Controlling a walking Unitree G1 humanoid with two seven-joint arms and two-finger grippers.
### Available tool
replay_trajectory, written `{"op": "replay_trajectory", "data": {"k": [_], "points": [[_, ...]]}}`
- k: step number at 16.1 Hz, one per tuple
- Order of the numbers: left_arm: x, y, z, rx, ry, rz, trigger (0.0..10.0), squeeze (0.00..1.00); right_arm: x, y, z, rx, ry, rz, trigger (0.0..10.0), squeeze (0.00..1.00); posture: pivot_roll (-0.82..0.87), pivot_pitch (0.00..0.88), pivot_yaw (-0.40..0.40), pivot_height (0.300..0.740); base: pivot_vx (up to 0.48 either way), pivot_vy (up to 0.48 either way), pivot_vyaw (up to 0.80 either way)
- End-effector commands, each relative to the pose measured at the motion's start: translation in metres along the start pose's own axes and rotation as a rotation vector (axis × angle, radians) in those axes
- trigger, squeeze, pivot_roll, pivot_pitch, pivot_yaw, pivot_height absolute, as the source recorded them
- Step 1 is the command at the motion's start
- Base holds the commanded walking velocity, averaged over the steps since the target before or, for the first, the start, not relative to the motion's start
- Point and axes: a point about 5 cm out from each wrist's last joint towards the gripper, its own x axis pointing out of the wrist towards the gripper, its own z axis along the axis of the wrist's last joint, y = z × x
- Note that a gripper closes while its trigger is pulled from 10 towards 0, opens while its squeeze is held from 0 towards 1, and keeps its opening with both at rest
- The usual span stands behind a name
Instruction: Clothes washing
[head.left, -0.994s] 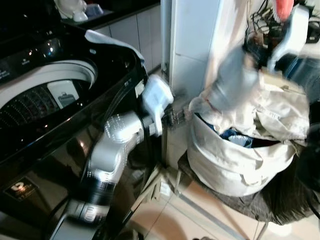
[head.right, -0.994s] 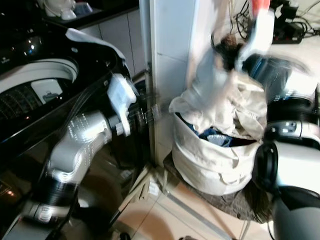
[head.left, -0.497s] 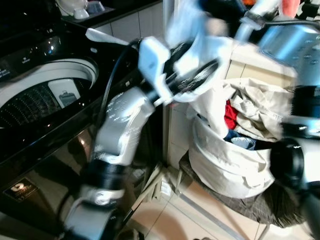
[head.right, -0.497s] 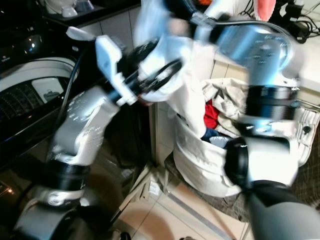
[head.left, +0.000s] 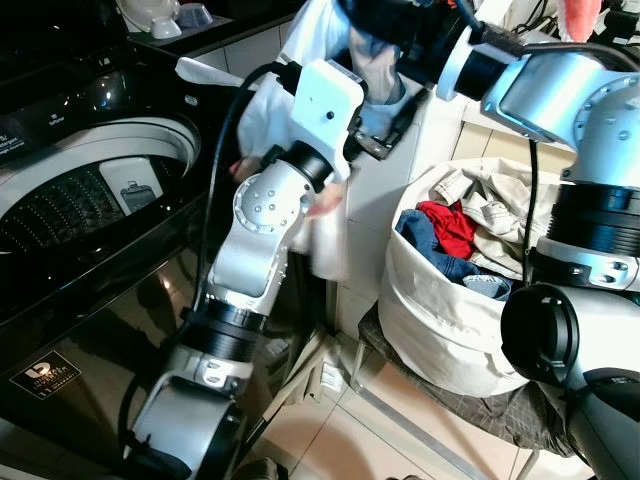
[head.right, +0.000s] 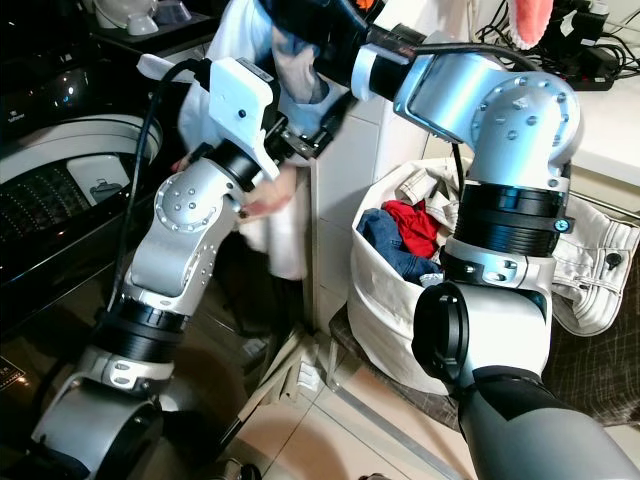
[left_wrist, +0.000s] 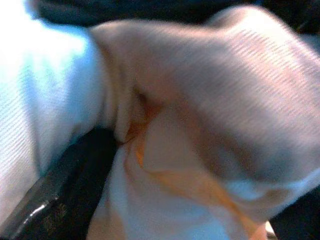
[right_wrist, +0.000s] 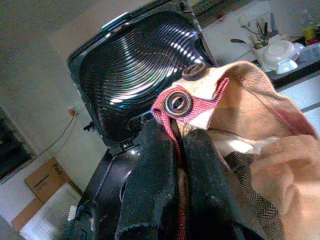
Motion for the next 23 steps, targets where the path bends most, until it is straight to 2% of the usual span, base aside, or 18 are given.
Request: {"op": "replay_trajectory", "data": {"k": [1,2,3,6,7,19,20,21,22,23], "points": [[0.0,0.008,-0.004,0.016,0.027,0.059,8.3,1.0,-0.004,0.007,0.005,-0.018,-0.026,0.02,0.0,0.0,-0.06,0.0,0.043,0.74,0.0,0.0,0.0],[0.0,0.01,-0.004,0.009,0.024,0.071,0.0,1.0,-0.006,0.006,0.006,-0.02,-0.031,0.01,0.0,0.0,-0.06,0.0,0.042,0.74,0.0,0.0,0.0],[0.0,0.011,-0.004,0.003,0.018,0.07,0.0,1.0,-0.007,0.005,0.006,-0.018,-0.035,0.0,0.0,0.0,-0.05,0.0,0.041,0.74,0.0,0.0,0.0],[-0.001,0.009,-0.004,-0.008,0.008,0.055,0.0,0.87,-0.008,0.003,0.006,-0.015,-0.039,-0.019,0.0,0.0,-0.05,0.0,0.041,0.74,0.0,0.0,0.0],[-0.001,0.009,-0.004,-0.008,0.006,0.057,0.0,0.85,-0.009,0.003,0.006,-0.014,-0.04,-0.022,0.0,0.0,-0.05,0.0,0.042,0.74,0.0,0.0,0.0],[-0.003,0.006,-0.005,-0.026,0.0,0.02,0.0,0.82,-0.015,-0.004,0.008,-0.019,-0.057,-0.079,0.0,0.0,-0.06,0.0,0.046,0.74,0.0,0.0,0.0],[-0.003,0.005,-0.006,-0.025,0.002,0.015,0.0,0.71,-0.015,-0.004,0.008,-0.019,-0.057,-0.079,0.0,0.0,-0.06,0.0,0.047,0.74,0.0,0.0,0.0],[-0.004,0.004,-0.007,-0.026,0.009,-0.001,0.0,0.42,-0.015,-0.005,0.007,-0.019,-0.056,-0.08,0.0,0.0,-0.06,0.0,0.047,0.74,0.0,0.0,0.0],[-0.008,-0.002,-0.011,-0.023,0.032,-0.064,0.0,0.0,-0.016,-0.006,0.006,-0.021,-0.054,-0.091,0.0,0.0,-0.06,0.0,0.047,0.74,0.0,0.0,0.0],[-0.011,-0.006,-0.014,-0.002,0.043,-0.115,0.0,0.0,-0.016,-0.008,0.005,-0.022,-0.054,-0.099,0.0,0.0,-0.05,0.0,0.046,0.74,0.0,0.0,0.0]]}}
